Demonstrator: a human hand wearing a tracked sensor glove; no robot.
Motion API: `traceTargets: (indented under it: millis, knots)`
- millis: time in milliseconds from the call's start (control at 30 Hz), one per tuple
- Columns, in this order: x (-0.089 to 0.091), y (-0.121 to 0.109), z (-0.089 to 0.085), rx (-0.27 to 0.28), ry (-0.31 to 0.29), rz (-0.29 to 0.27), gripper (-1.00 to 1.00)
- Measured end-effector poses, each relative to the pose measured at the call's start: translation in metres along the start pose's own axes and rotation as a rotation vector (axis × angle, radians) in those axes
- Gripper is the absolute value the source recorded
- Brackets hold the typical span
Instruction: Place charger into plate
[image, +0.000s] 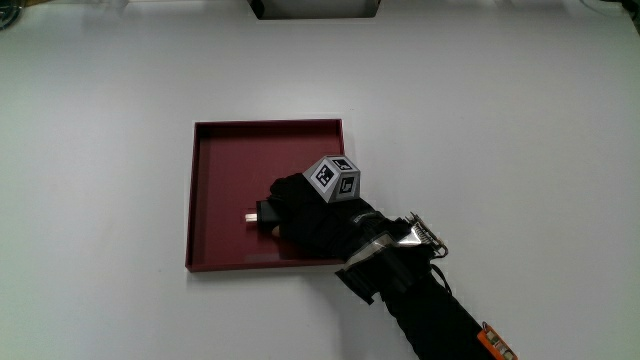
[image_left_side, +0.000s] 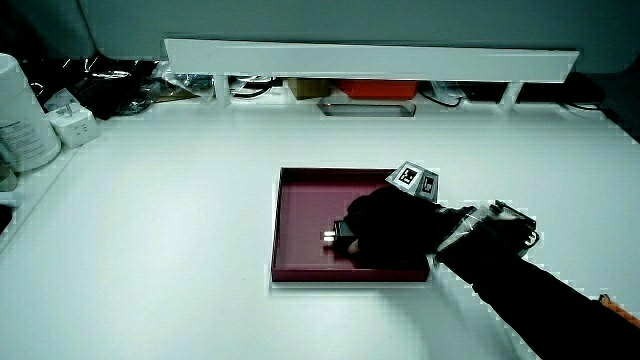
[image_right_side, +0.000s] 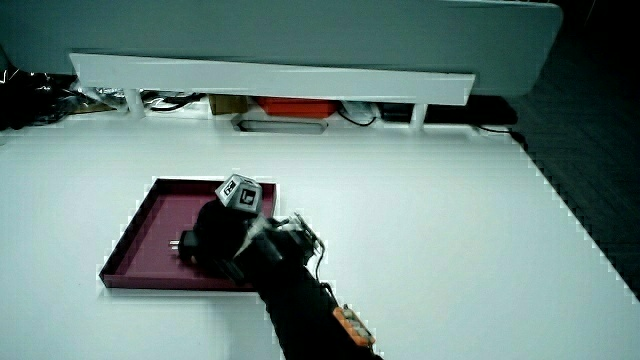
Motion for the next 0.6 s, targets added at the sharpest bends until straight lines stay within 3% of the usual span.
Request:
traceTargets:
  millis: [233,367,500,533,567,600]
  knots:
    - [0.008,0.002,-0.005,-0.015,0.002,-0.013,0.0]
    - [0.006,-0.005,0.0,-0.019,0.026,0.011,-0.24]
    - [0.002,-0.016,0.012,-0.036,0.011,0.045,-0.47]
    - [0.0,-0.021,0.016,-0.041,0.034,0.053,-0.53]
    - [0.003,-0.022,0.018,-0.085,0.089,0.08,-0.59]
    - [0.001,-0.027,0.022,-0.086,0.098,0.091,-0.65]
